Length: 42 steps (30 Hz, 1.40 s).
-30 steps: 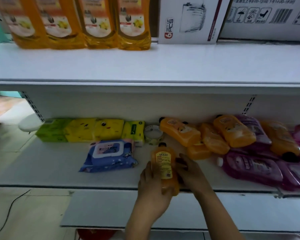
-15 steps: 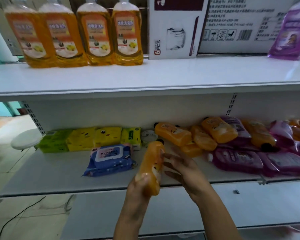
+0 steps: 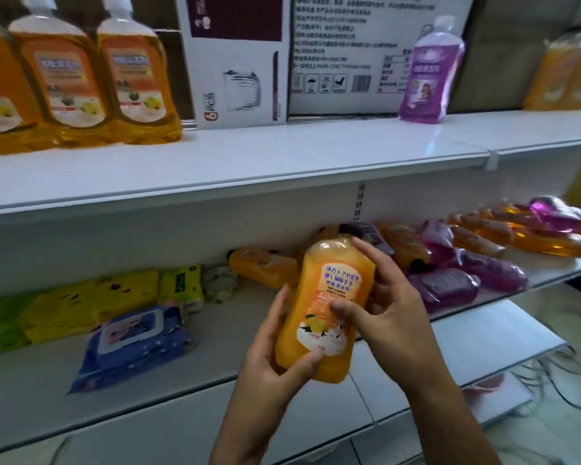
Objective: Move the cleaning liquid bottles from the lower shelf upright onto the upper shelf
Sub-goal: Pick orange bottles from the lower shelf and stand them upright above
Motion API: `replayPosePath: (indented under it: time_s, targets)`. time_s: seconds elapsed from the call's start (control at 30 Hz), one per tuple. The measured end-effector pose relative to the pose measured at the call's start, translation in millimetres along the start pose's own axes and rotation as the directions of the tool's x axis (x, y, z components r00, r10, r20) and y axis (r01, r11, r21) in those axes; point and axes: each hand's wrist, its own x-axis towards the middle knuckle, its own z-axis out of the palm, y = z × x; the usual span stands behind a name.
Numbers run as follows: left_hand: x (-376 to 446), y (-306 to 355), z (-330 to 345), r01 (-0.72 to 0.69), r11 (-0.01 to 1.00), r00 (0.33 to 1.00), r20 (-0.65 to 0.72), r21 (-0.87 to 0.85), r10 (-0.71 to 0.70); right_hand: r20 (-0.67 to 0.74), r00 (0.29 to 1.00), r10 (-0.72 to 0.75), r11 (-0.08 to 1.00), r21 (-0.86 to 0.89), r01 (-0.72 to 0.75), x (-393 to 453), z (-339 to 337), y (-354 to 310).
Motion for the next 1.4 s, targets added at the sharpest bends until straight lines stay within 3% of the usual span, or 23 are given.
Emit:
replayPosePath:
  time_s: [0.33, 0.67, 0.83, 1.03, 1.17, 1.4]
  targets:
    - [49, -13, 96, -0.160, 0.971, 0.981, 0.135, 0.178, 0.137, -0.187, 0.982, -0.010, 0.999, -0.049, 0.001, 0, -99, -2]
    - [121, -60, 279, -0.188, 0.980, 0.947, 0.277, 0.069, 0.162, -0.300, 0.954, -0.018, 0.986, -0.164, -0.033, 9, -284, 17]
    - [149, -74, 367, -0.142, 0.990, 0.944, 0.297, -0.020, 0.142, -0.258, 0.966, 0.001, 0.997, -0.077, -0.022, 10, -375, 18]
    - [179, -98, 433, -0.050, 0.993, 0.939, 0.333, -0.109, 0.084, -0.300, 0.954, 0.001, 0.997, -0.076, -0.025, 13, -444, 36]
    - [208, -118, 458, 0.020, 0.993, 0.936, 0.352, -0.118, 0.024, -0.349, 0.936, 0.044, 0.992, -0.096, -0.083, 30, -476, 58]
    - [290, -132, 524, 0.005, 0.988, 0.896, 0.439, -0.155, 0.064, -0.507, 0.861, 0.030, 0.978, -0.163, -0.130, 75, -530, 80]
